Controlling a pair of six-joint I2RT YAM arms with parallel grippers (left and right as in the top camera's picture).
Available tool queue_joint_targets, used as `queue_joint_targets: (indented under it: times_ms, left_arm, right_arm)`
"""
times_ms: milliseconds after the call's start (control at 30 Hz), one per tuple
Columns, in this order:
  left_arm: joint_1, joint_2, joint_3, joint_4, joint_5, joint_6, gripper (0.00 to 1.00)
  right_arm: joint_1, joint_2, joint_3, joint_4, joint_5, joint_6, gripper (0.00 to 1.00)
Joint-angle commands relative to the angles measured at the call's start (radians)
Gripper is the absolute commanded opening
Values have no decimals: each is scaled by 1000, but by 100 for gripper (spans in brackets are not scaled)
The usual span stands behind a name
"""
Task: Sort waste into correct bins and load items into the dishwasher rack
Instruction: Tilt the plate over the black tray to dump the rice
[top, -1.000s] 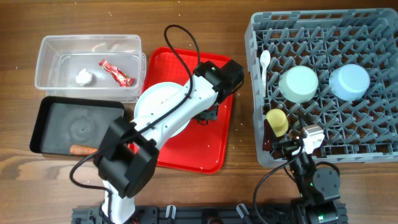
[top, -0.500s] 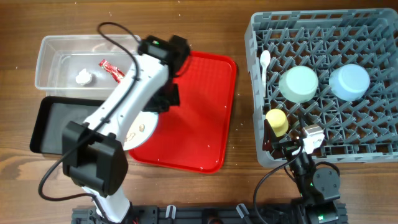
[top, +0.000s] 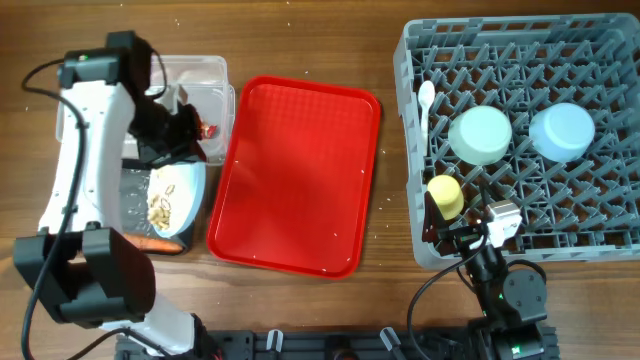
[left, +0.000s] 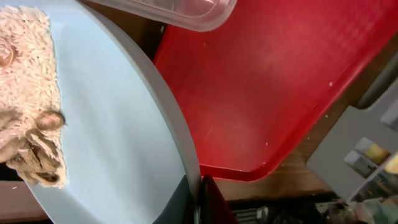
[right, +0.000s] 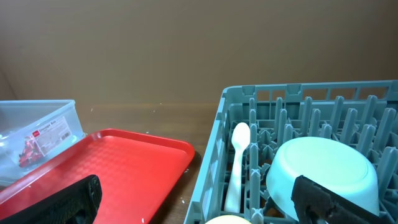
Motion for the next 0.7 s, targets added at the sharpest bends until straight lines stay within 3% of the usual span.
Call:
queue_joint_targets:
  times_ms: [0, 100, 367, 667]
  left_arm:
    - [90, -27, -31, 7, 145, 101, 4]
    - [185, -43, -66, 10, 296, 198, 4]
    - [394, -121, -76, -32, 469, 289, 4]
    - [574, -137, -193, -87, 715, 504, 4]
  right_arm:
    - [-2, -8, -3, 2, 3, 17, 100]
    - [-2, -8, -3, 2, 3, 17, 100]
    - [-2, -8, -3, 2, 3, 17, 99]
    - [-2, -8, -3, 2, 3, 17, 100]
